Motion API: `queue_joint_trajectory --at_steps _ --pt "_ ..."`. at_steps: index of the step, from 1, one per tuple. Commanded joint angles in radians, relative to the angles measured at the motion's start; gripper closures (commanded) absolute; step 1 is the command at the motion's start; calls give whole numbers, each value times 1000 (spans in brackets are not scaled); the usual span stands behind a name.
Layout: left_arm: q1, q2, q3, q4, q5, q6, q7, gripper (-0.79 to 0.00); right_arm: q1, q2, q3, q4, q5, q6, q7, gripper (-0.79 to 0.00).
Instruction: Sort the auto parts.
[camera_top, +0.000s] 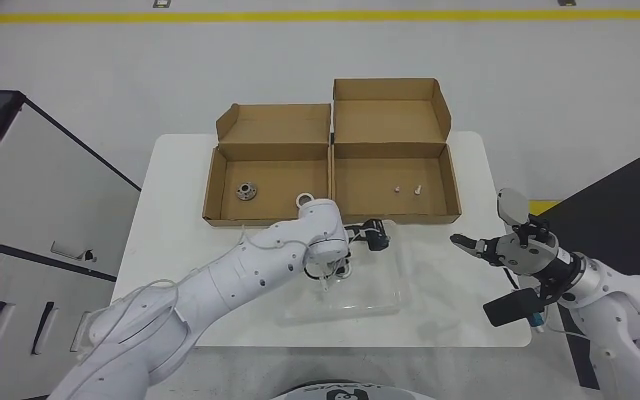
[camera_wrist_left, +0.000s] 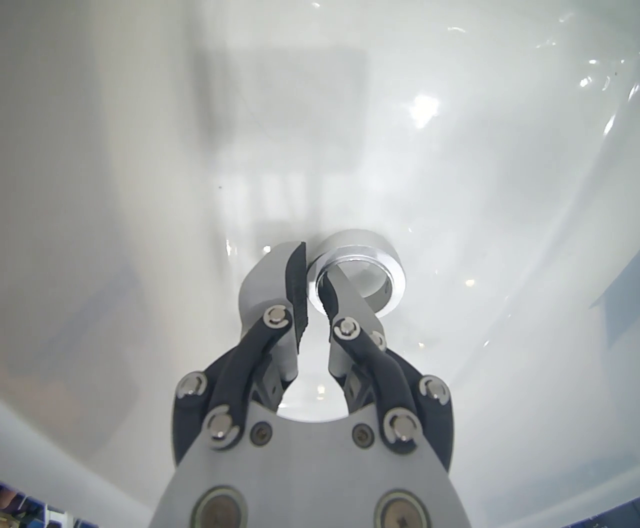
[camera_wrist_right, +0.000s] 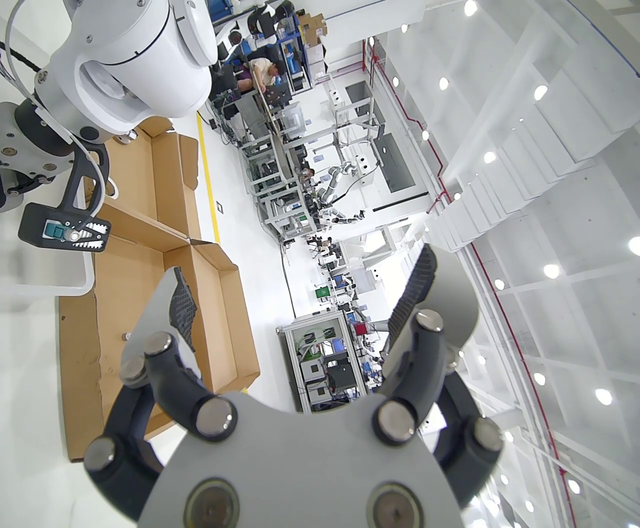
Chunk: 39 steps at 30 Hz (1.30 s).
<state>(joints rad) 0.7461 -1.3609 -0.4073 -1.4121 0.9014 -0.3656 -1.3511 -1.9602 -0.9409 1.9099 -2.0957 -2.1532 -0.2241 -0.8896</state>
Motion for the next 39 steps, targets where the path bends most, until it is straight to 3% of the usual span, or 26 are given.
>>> queue_joint_trajectory --at_steps 1,10,21,25,30,34,39 --pt "1 3 -12 -20 -7 2 -9 0 0 0 0 0 0 0 0 -785" --pt "41 50 -132 -191 -86 7 -64 0 0 0 0 0 0 0 0 -785" --pt "196 153 -450 -506 -161 -54 -25 0 0 0 0 0 0 0 0 -785" --pt "275 180 -577 -574 -226 -129 93 0 0 0 0 0 0 0 0 -785" --pt "374 202 -693 -566 -305 -285 305 0 0 0 0 0 0 0 0 -785" --pt "423 205 -714 -492 -349 -426 506 0 0 0 0 0 0 0 0 -785" --pt "442 192 -682 -392 -344 -567 771 0 0 0 0 0 0 0 0 -785"
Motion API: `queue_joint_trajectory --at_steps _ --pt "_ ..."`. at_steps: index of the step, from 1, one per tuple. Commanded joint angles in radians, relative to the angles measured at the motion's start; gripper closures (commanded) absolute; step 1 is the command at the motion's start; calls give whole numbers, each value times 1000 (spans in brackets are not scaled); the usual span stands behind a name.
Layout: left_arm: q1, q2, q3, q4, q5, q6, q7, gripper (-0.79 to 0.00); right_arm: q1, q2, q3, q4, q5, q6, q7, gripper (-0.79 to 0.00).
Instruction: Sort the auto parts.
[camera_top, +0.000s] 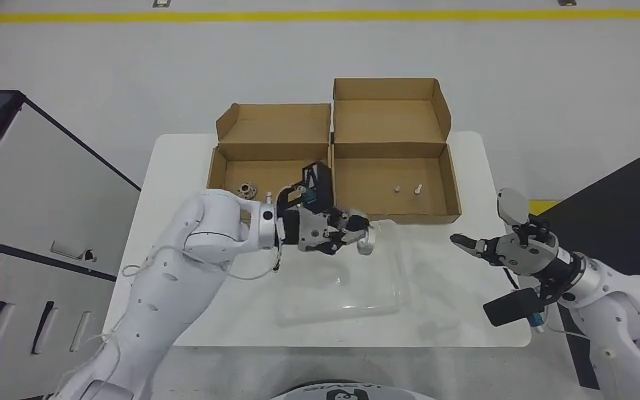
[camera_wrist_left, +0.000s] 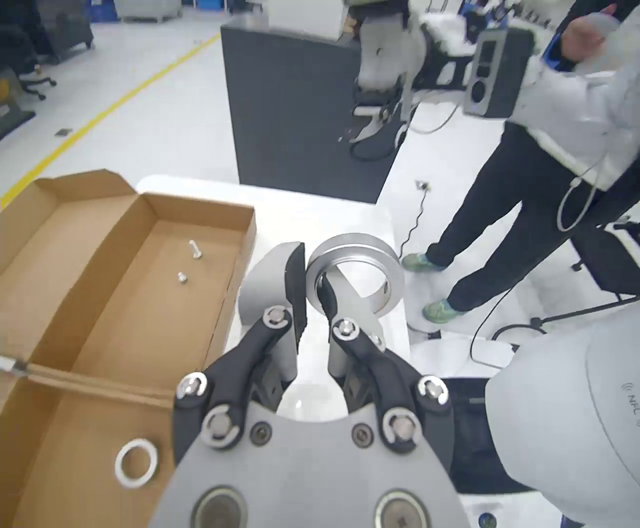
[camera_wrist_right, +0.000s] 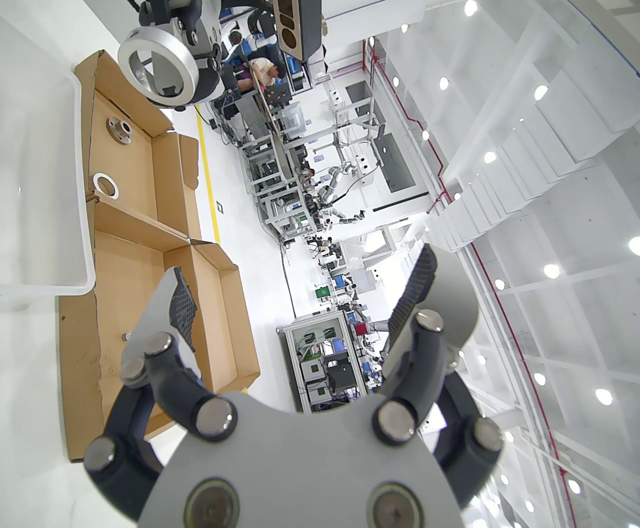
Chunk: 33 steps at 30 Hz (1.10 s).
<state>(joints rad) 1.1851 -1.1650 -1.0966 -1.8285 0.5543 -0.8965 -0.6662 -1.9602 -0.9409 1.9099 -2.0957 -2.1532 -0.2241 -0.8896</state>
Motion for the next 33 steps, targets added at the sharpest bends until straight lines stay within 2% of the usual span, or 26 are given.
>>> queue_joint_trajectory --at_steps 1,3,10,22,25,33 --pt "6 -8 14 47 3 -71 150 0 0 0 0 0 0 0 0 -785" --pt "4 -17 26 86 24 -116 260 0 0 0 0 0 0 0 0 -785" --pt "-23 -31 99 118 134 -116 687 0 0 0 0 0 0 0 0 -785" --pt "-90 9 227 238 586 -116 1443 0 0 0 0 0 0 0 0 -785" --pt "-98 14 225 235 599 -113 1477 0 0 0 0 0 0 0 0 -785" --pt "-66 27 175 152 611 -24 1566 0 0 0 0 0 0 0 0 -785"
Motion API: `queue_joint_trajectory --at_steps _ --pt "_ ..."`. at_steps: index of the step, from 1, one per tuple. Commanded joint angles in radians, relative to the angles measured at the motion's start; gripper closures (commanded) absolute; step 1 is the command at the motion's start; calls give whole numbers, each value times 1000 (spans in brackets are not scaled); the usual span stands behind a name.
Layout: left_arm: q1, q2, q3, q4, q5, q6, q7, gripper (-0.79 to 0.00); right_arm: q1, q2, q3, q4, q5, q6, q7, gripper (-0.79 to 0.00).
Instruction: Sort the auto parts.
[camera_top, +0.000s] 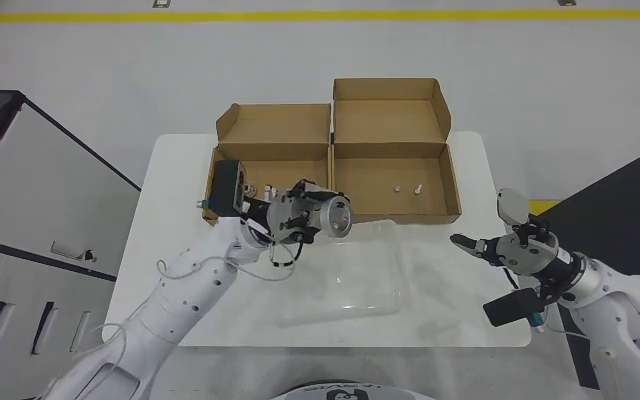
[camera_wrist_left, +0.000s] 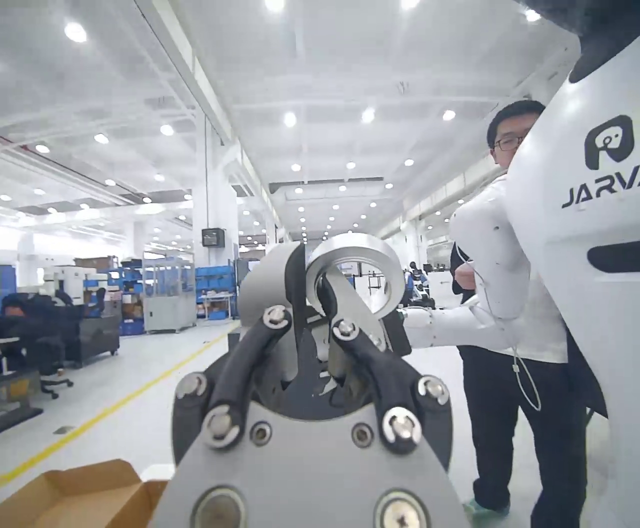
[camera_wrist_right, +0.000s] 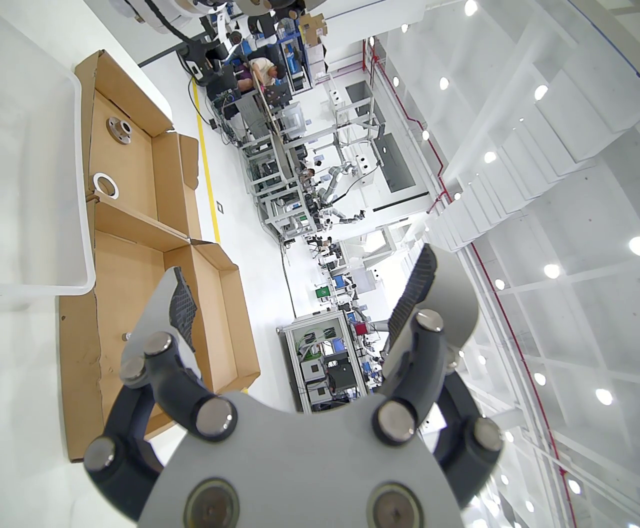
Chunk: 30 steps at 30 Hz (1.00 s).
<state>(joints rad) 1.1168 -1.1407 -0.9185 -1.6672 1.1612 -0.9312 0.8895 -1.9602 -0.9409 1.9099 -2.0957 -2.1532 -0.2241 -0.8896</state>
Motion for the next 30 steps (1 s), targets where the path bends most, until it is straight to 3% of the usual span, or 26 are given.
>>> queue_joint_trajectory --at_steps 1,12,26,30 --pt "3 4 -4 -17 3 19 19 0 0 0 0 0 0 0 0 -785" --pt "-46 30 28 -76 27 92 92 0 0 0 0 0 0 0 0 -785" --pt "-144 83 212 -73 59 251 252 0 0 0 0 0 0 0 0 -785" --pt "-144 83 212 -73 59 251 252 0 0 0 0 0 0 0 0 -785"
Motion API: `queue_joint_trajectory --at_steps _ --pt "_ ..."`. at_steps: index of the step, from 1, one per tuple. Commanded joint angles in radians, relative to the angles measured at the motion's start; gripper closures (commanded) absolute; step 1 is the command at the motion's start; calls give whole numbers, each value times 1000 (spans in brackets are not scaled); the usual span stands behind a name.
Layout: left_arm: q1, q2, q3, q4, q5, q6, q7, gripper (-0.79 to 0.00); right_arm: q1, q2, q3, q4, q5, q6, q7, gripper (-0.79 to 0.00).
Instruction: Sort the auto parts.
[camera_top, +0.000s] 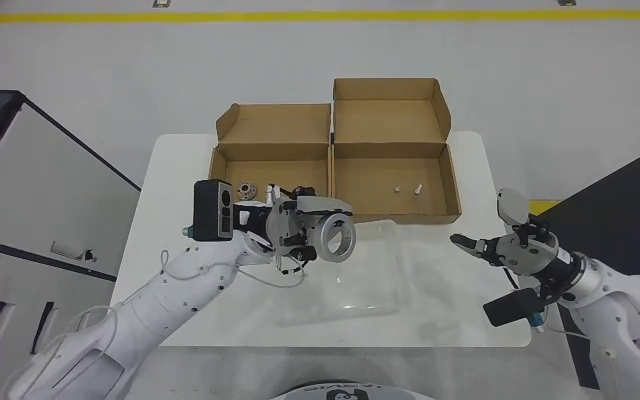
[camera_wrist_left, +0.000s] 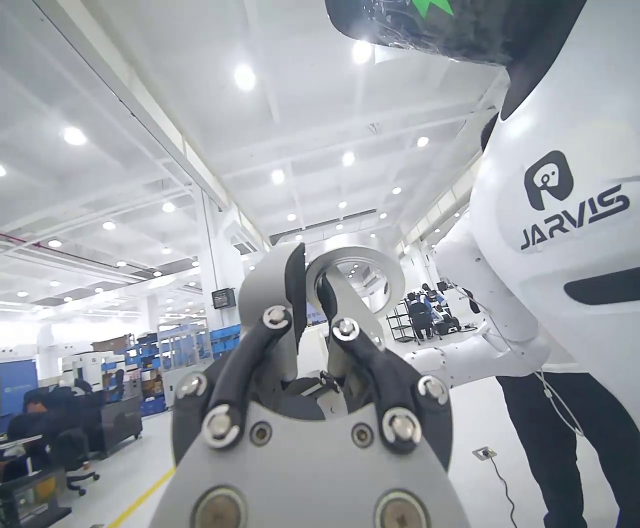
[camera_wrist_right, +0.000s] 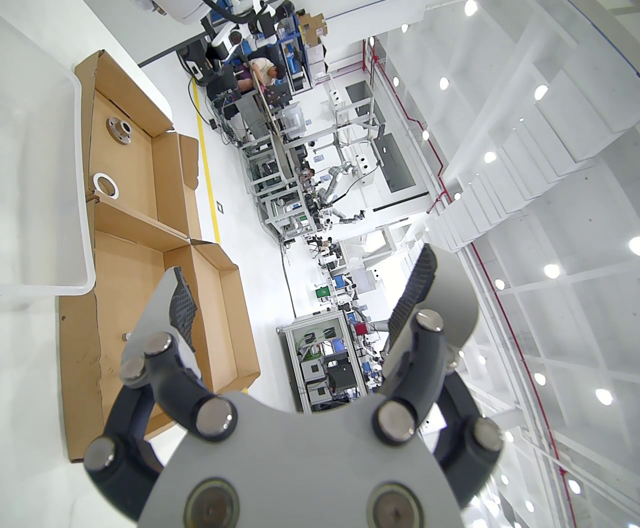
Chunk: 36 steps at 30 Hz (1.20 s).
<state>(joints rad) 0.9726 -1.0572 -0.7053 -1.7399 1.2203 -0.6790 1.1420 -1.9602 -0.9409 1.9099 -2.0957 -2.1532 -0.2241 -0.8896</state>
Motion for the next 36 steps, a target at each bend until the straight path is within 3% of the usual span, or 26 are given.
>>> queue_joint_trajectory --at_steps 1,19,24,30,36 --pt "0 0 -1 -1 0 -1 -1 0 0 0 0 0 0 0 0 -785" --pt "0 0 -1 -1 0 -1 -1 0 0 0 0 0 0 0 0 -785" --pt "27 -8 -31 -48 -41 45 -13 0 0 0 0 0 0 0 0 -785" --pt "68 -24 -50 -92 -96 80 79 0 0 0 0 0 0 0 0 -785" --pt "65 -45 -40 -140 -130 126 125 0 0 0 0 0 0 0 0 -785"
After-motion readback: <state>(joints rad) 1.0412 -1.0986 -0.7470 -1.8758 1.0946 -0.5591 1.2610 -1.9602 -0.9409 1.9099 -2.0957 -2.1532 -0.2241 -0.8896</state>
